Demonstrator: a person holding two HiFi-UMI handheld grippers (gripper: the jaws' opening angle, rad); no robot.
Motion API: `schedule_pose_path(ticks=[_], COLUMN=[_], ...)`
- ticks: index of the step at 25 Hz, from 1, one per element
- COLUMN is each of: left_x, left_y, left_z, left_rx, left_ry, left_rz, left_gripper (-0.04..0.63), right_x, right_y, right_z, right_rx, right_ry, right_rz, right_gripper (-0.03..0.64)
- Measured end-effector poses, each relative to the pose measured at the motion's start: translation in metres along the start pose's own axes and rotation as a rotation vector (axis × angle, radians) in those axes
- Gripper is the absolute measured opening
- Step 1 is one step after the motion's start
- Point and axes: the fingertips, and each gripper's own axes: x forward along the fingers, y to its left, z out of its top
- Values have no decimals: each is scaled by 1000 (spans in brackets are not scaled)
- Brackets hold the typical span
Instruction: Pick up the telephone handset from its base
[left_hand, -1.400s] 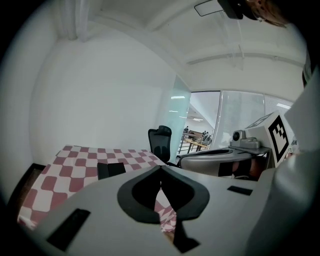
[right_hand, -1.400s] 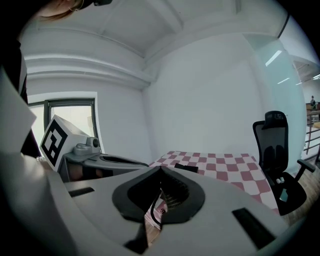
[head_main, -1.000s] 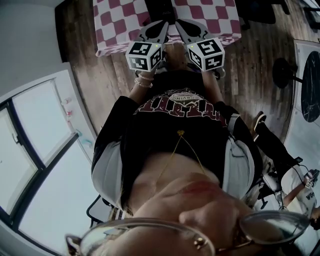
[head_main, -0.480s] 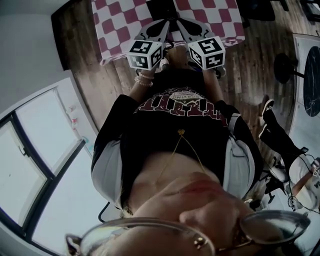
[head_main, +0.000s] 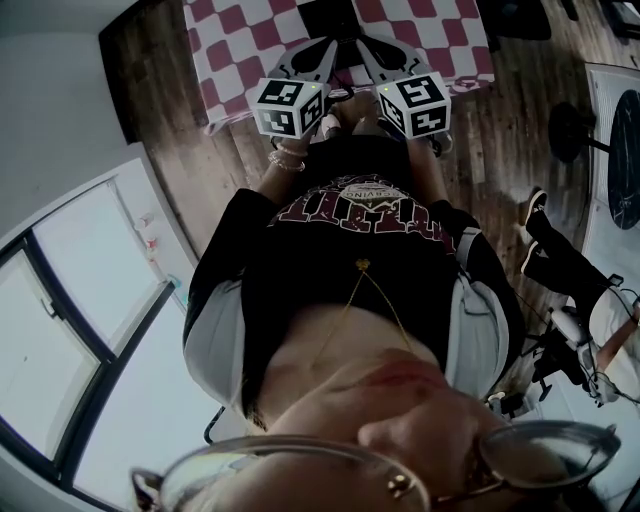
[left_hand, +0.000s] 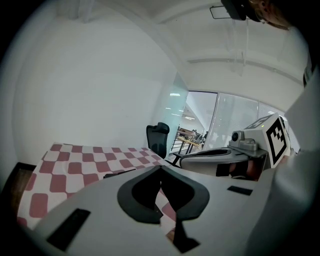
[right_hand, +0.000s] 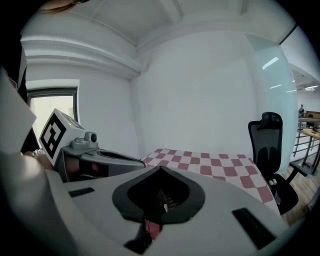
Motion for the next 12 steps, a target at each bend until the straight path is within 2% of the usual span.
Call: schedule_pose_path(ticks=[12], left_x=[27], left_y=[15], left_z=[19], left_rx=[-44], left_ry=[-32], left_rz=[86], left_gripper=[11], right_x=[25], right_y=[-25], right_z=[13], right_rx=[-36], right_ry=[27], right_rz=[97], right_gripper=[18])
